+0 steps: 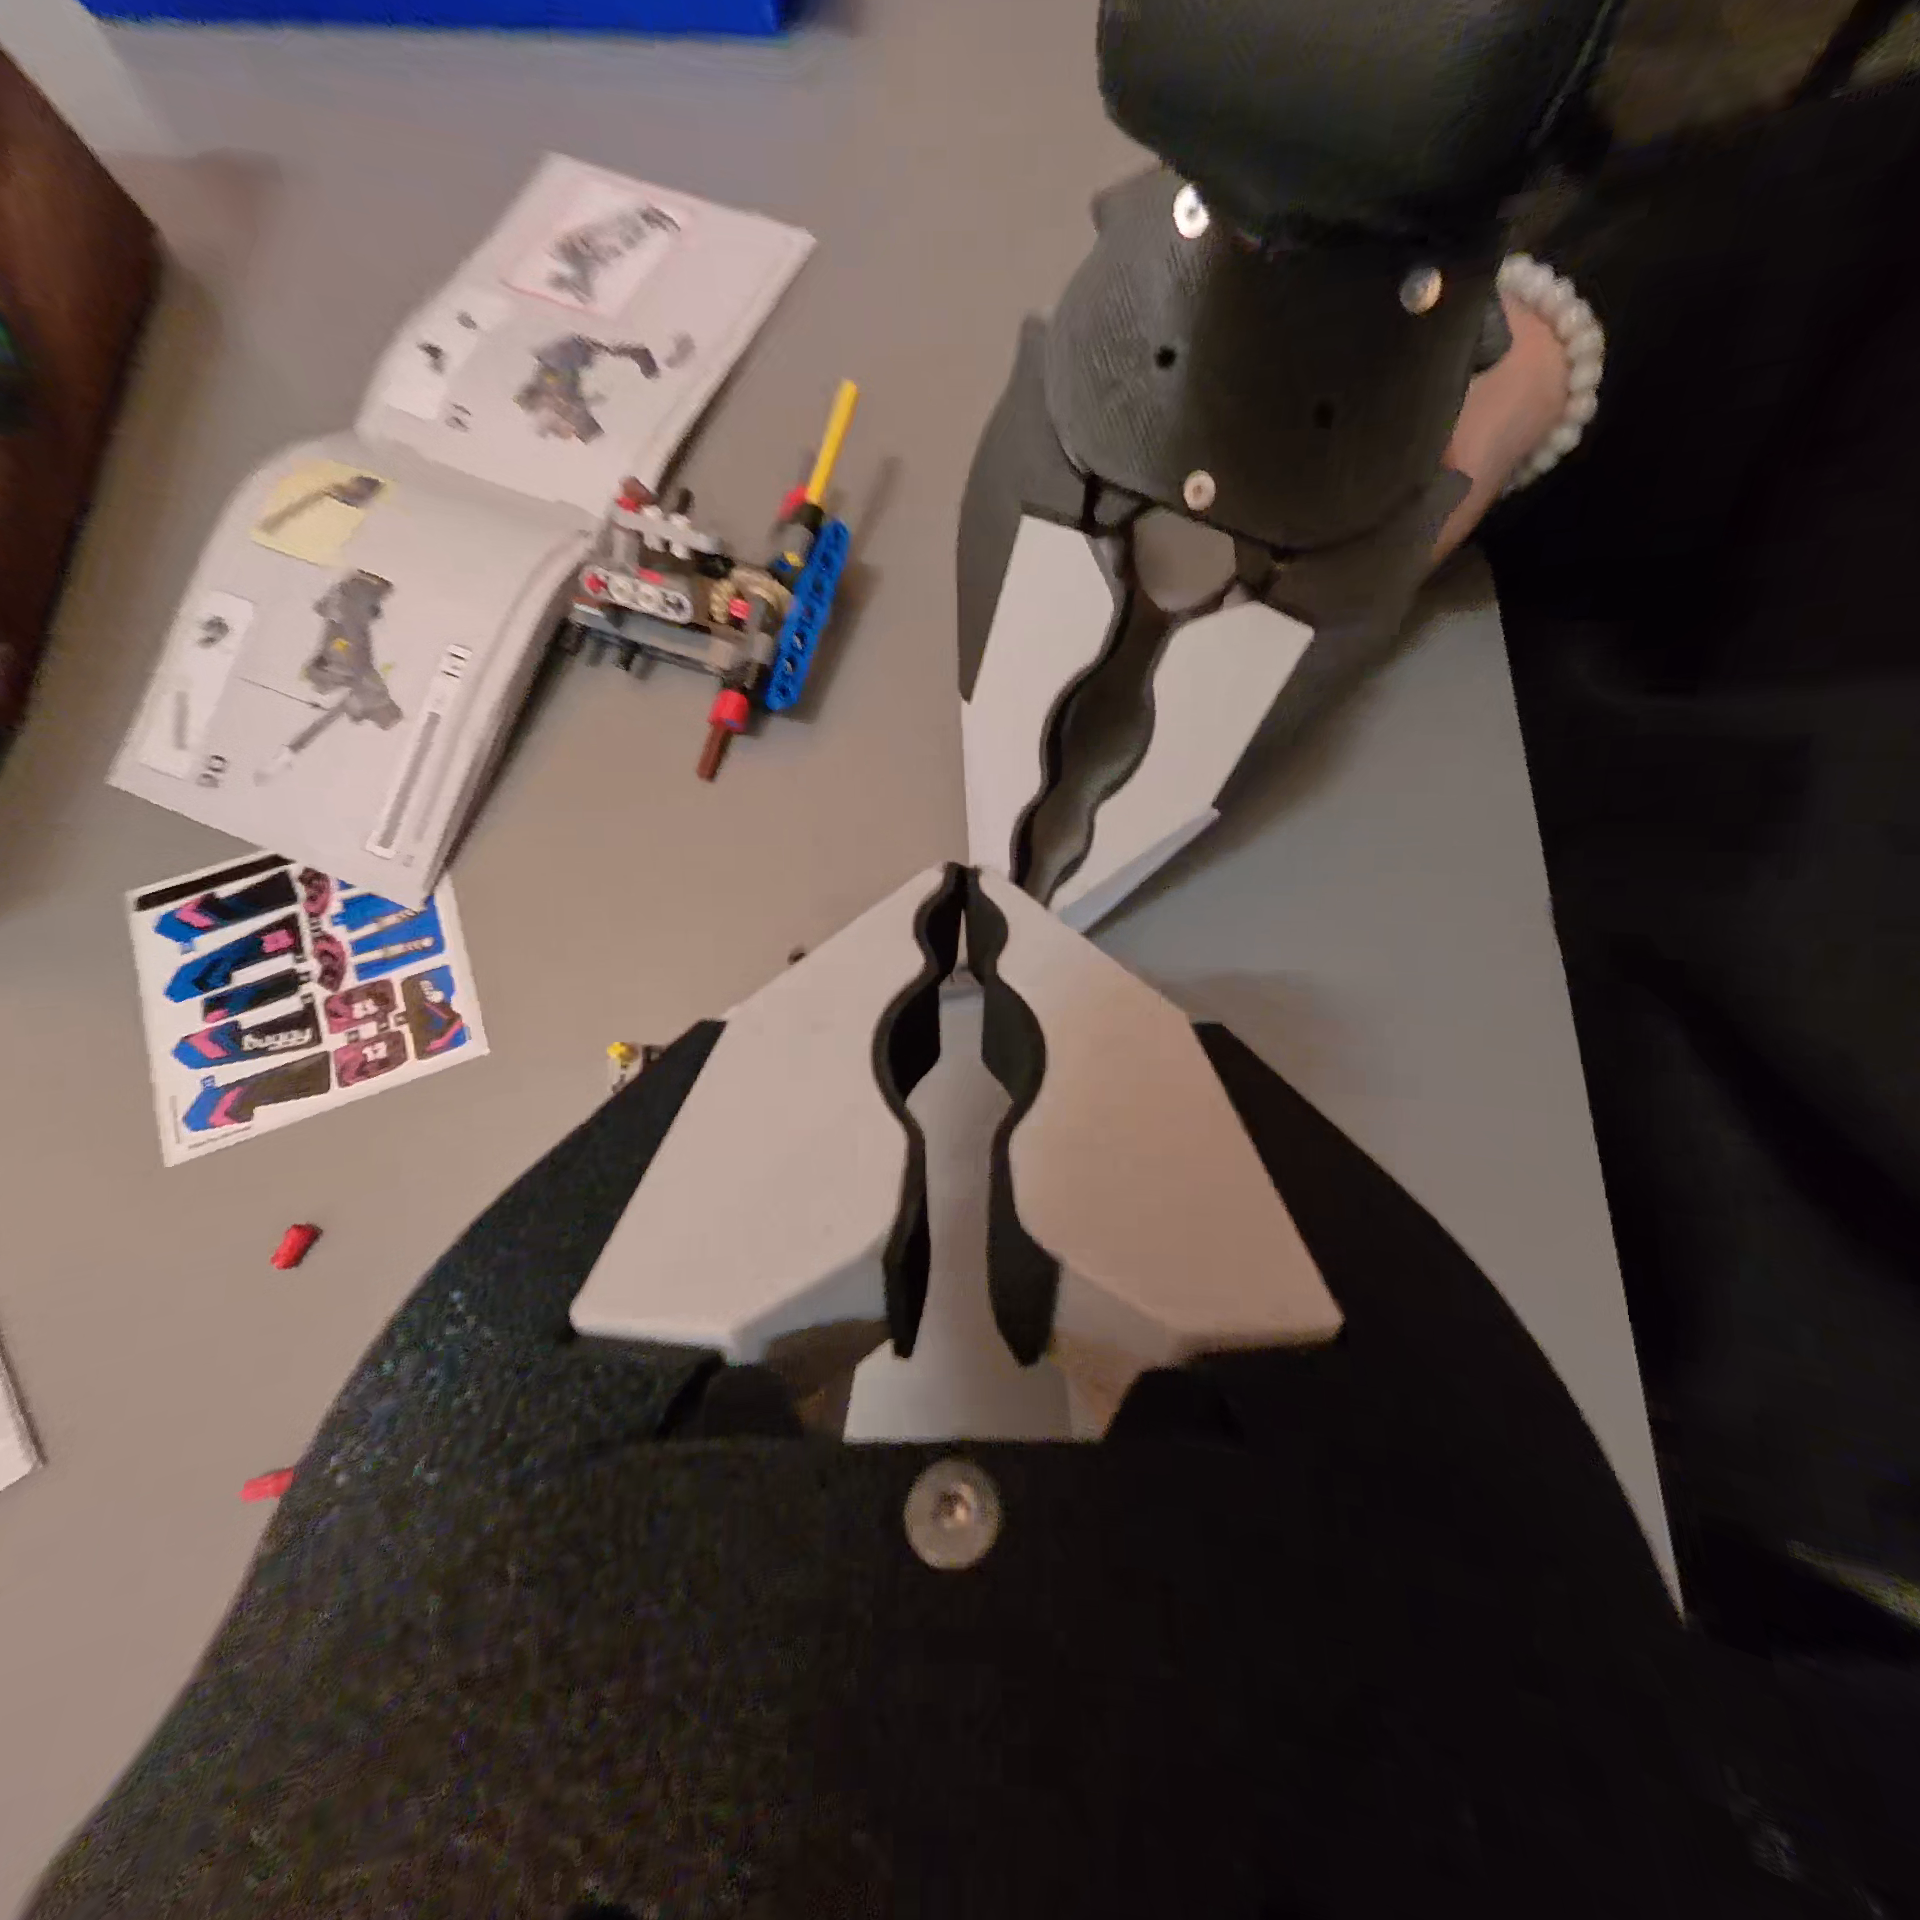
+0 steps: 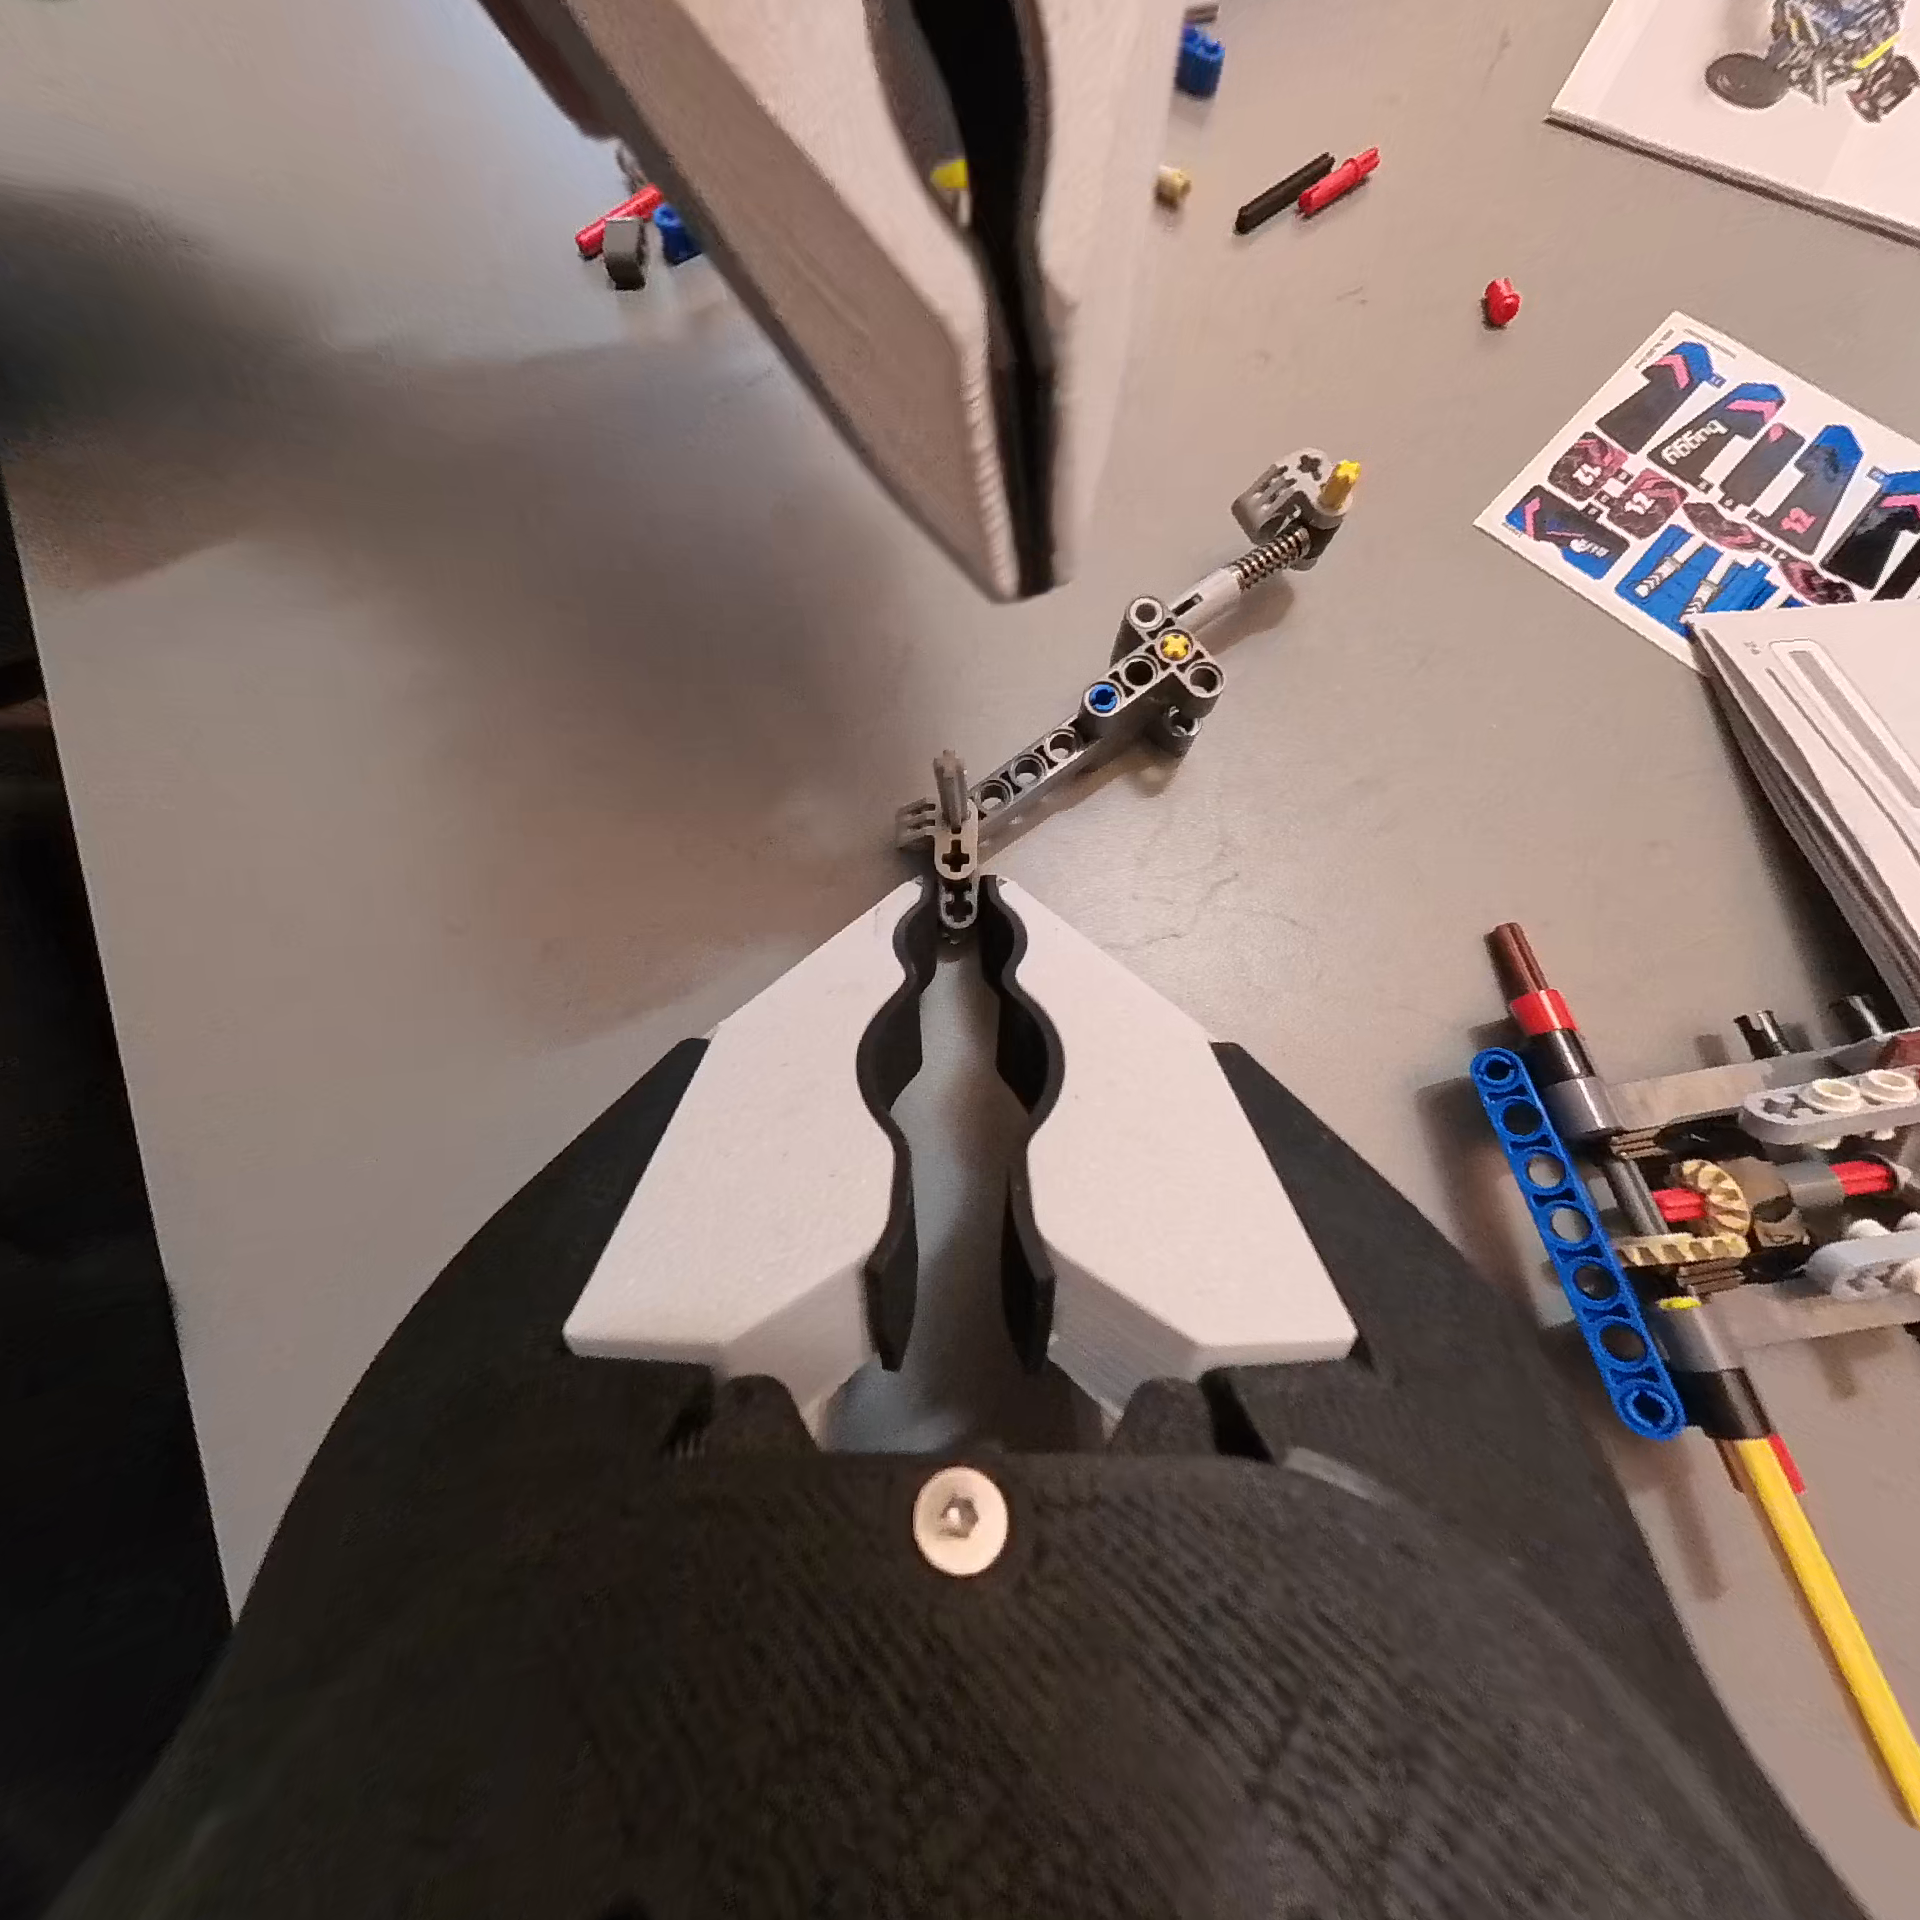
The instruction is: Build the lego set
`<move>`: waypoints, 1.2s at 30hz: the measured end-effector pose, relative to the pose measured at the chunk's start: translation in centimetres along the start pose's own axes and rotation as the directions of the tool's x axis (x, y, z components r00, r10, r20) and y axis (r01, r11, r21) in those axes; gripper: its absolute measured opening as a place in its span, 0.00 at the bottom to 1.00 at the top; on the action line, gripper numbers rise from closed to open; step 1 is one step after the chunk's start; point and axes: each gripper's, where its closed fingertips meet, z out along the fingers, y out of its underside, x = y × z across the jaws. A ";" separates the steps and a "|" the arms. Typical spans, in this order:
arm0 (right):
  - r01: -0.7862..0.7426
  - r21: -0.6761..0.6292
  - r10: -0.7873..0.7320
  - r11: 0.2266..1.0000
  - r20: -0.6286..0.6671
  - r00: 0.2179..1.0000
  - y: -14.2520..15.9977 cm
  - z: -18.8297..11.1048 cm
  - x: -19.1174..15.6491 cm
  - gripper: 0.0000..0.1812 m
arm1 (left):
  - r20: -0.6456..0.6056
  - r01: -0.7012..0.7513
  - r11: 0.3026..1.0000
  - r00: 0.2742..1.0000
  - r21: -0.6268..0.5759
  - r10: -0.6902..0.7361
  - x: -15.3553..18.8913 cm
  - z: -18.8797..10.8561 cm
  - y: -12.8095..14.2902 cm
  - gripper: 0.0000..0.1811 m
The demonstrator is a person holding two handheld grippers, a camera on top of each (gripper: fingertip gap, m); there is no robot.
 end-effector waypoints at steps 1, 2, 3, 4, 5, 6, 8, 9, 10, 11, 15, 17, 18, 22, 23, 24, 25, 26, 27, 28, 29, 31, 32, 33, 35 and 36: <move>-0.004 0.000 0.004 1.000 0.003 1.000 0.0 0.0 0.0 0.03 | -0.038 -0.018 0.999 0.999 -0.035 0.017 0.3 0.1 0.2 0.00; -0.008 0.000 0.008 1.000 0.008 1.000 0.0 0.0 0.0 0.03 | -0.066 -0.033 0.997 0.997 -0.070 0.028 0.5 0.3 0.4 0.00; -0.013 0.001 0.013 1.000 0.012 1.000 0.0 0.0 0.0 0.03 | -0.087 -0.046 0.993 0.996 -0.110 0.037 0.6 0.4 0.7 0.00; -0.017 0.001 0.017 1.000 0.016 1.000 0.0 0.0 0.0 0.03 | -0.108 -0.064 0.987 0.993 -0.148 0.049 0.8 0.6 0.9 0.00; -0.021 0.001 0.021 1.000 0.019 1.000 0.0 0.0 0.0 0.03 | -0.122 -0.085 0.981 0.990 -0.176 0.064 0.8 0.8 1.0 0.00; -0.023 0.001 0.023 1.000 0.021 1.000 0.0 0.0 0.0 0.03 | -0.131 -0.105 0.974 0.988 -0.200 0.080 0.9 1.0 1.1 0.00; -0.031 0.001 0.030 1.000 0.027 0.999 0.0 0.0 0.0 0.03 | -0.140 -0.161 0.952 0.982 -0.259 0.128 0.9 1.4 1.4 0.00; -0.035 0.001 0.035 0.999 0.032 0.999 0.0 0.0 0.0 0.03 | -0.129 -0.191 0.938 0.979 -0.289 0.159 0.7 1.5 1.6 0.00; -0.040 0.001 0.040 0.999 0.036 0.999 0.0 0.0 0.0 0.03 | -0.127 -0.212 0.924 0.975 -0.319 0.180 0.6 1.5 1.8 0.00; -0.044 0.001 0.044 0.999 0.039 0.998 0.0 0.0 0.0 0.03 | -0.126 -0.231 0.912 0.972 -0.339 0.199 0.5 1.6 1.9 0.00; -0.046 0.001 0.045 0.999 0.041 0.998 0.0 -0.1 0.0 0.03 | -0.132 -0.272 0.883 0.962 -0.381 0.239 0.4 1.9 2.1 0.00; -0.046 0.001 0.046 0.999 0.041 0.998 0.0 -0.1 0.0 0.03 | -0.141 -0.290 0.870 0.957 -0.398 0.255 0.5 2.0 2.3 0.00; -0.048 0.001 0.048 0.999 0.043 0.998 0.0 -0.1 0.0 0.03 | -0.136 -0.299 0.865 0.954 -0.403 0.267 0.4 2.1 2.2 0.00; -0.051 0.000 0.051 0.999 0.056 0.997 0.0 -0.1 -0.1 0.03 | -0.137 -0.366 0.801 0.929 -0.475 0.343 0.0 2.0 3.1 0.00; -0.053 0.001 0.053 0.999 0.057 0.997 0.0 -0.1 -0.1 0.03 | -0.116 -0.364 0.808 0.929 -0.463 0.352 -0.2 2.0 2.7 0.00; -0.055 0.001 0.055 0.998 0.059 0.997 0.0 -0.1 -0.1 0.03 | -0.096 -0.352 0.824 0.933 -0.443 0.347 -0.3 1.9 2.1 0.00; -0.055 0.001 0.055 0.998 0.059 0.997 0.0 -0.1 -0.1 0.03 | -0.075 -0.350 0.842 0.933 -0.411 0.351 -0.4 1.8 1.4 0.00; -0.056 0.001 0.056 0.998 0.059 0.997 0.0 -0.1 -0.1 0.03 | -0.065 -0.354 0.857 0.932 -0.374 0.356 -0.2 1.8 0.6 0.00; -0.057 0.001 0.057 0.998 0.061 0.997 0.0 -0.1 -0.1 0.03 | -0.076 -0.358 0.866 0.932 -0.348 0.355 0.2 1.7 0.1 0.00; -0.059 0.000 0.059 0.998 0.064 0.996 0.0 -0.1 -0.1 0.03 | -0.088 -0.364 0.865 0.930 -0.347 0.356 0.5 1.6 0.1 0.00; -0.053 0.000 0.053 0.999 0.066 0.996 -0.1 -0.2 -0.1 0.03 | -0.078 -0.370 0.854 0.927 -0.365 0.368 0.3 1.4 0.3 0.00; -0.033 0.000 0.033 0.999 0.034 0.999 -0.1 -0.2 0.3 0.03 | 0.012 -0.368 0.851 0.916 -0.375 0.401 -1.0 0.6 0.2 0.00; -0.028 0.003 0.028 1.000 0.037 0.999 -0.1 -0.2 0.2 0.03 | 0.065 -0.362 0.870 0.912 -0.335 0.405 -1.4 0.1 -0.3 0.00; -0.032 0.025 0.031 0.999 0.065 0.997 -0.4 -0.4 -0.1 0.03 | 0.117 -0.346 0.899 0.914 -0.268 0.387 -1.5 -0.4 -0.9 0.00; -0.115 0.159 0.093 0.980 0.137 0.986 -2.4 -1.5 -0.3 0.03 | 0.225 -0.272 0.957 0.931 -0.098 0.288 -1.8 -1.5 -2.0 0.00; -0.181 0.248 0.134 0.952 0.192 0.972 -3.7 -2.5 -0.3 0.03 | 0.286 -0.237 0.972 0.931 -0.005 0.228 -2.2 -2.2 -2.5 0.02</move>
